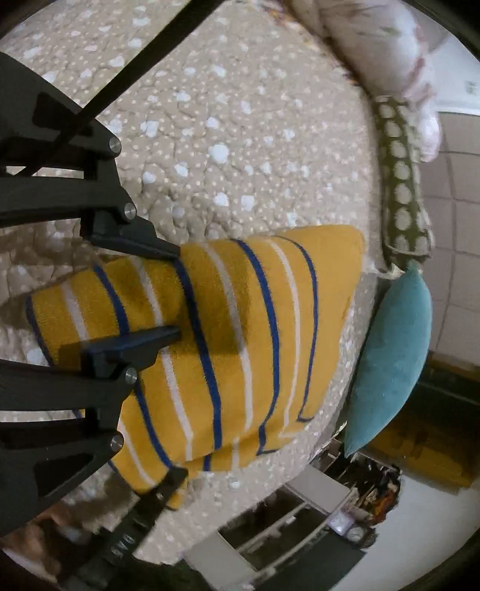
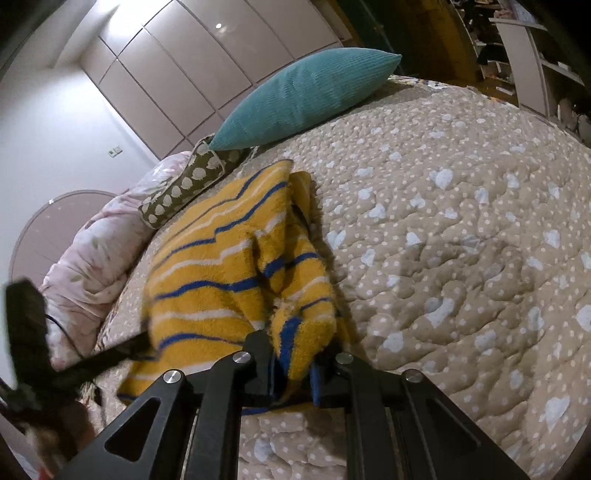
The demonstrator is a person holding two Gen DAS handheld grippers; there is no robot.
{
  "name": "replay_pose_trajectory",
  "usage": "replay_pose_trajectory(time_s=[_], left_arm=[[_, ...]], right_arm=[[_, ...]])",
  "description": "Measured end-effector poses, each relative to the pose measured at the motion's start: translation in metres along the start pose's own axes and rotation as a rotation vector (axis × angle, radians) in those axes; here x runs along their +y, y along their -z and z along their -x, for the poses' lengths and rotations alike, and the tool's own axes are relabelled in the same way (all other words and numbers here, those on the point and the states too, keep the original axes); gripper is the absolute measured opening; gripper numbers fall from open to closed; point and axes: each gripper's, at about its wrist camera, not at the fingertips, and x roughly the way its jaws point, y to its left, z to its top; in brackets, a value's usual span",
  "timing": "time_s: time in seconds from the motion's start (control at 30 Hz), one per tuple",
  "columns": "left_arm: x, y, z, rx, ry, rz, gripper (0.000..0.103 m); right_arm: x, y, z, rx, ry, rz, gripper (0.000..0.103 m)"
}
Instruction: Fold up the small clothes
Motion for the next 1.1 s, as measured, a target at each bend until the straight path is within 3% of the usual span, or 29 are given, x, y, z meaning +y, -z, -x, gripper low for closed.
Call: replay_pose_trajectory(time_s=[0.13,0.2,0.23,0.27,0.3,0.37,0.47,0.6,0.7,0.73,0.77,0.83,0.97,1.03,1.1], left_arm=[[-0.006,-0.004,0.028,-0.008,0.015,-0.04,0.035],[0.001,-0.004,0.048,-0.061,0.033,-0.025,0.046],[0.008,-0.006,0.056,-0.087,0.032,-0.002,0.065],[0.017,-0.008,0.064,-0.113,0.034,0.03,0.077],[0.028,-0.011,0.066,-0.14,0.046,0.083,0.079],[0.044,-0.017,0.062,-0.12,0.074,0.143,0.08],[0.05,-0.023,0.04,-0.06,0.147,0.19,0.081],[0.049,-0.025,-0.007,0.08,0.285,0.216,0.081],[0.039,-0.018,-0.03,0.139,0.352,0.243,0.08],[0.036,-0.018,-0.034,0.153,0.36,0.24,0.066],[0.036,-0.02,-0.033,0.156,0.345,0.233,0.05],[0.036,-0.03,-0.019,0.145,0.33,0.201,0.04],[0.027,-0.054,0.018,0.079,0.229,0.073,0.04],[0.026,-0.055,0.022,0.085,0.193,0.049,0.043],[0.026,-0.045,0.012,0.127,0.103,0.033,0.049]], right_arm=[[-0.011,-0.003,0.005,0.013,-0.038,-0.025,0.016],[-0.012,-0.004,0.017,0.017,-0.081,-0.027,0.023],[-0.013,-0.006,0.026,0.006,-0.115,-0.034,0.025],[-0.014,-0.008,0.035,-0.006,-0.144,-0.039,0.032],[-0.015,-0.012,0.044,-0.022,-0.178,-0.042,0.038],[-0.015,-0.024,0.055,-0.055,-0.196,-0.035,0.061],[-0.008,-0.045,0.045,-0.037,-0.172,0.016,0.074],[-0.002,-0.063,-0.012,0.085,-0.106,0.079,0.075],[-0.001,-0.067,-0.046,0.152,-0.168,0.045,0.075],[-0.001,-0.067,-0.057,0.181,-0.205,0.03,0.067],[0.0,-0.066,-0.067,0.214,-0.226,0.011,0.05],[0.002,-0.066,-0.076,0.233,-0.238,-0.028,0.042],[0.019,-0.068,-0.059,0.194,-0.291,0.027,0.036],[0.025,-0.062,-0.053,0.175,-0.284,0.06,0.036],[0.027,-0.055,-0.056,0.167,-0.241,0.08,0.038]])
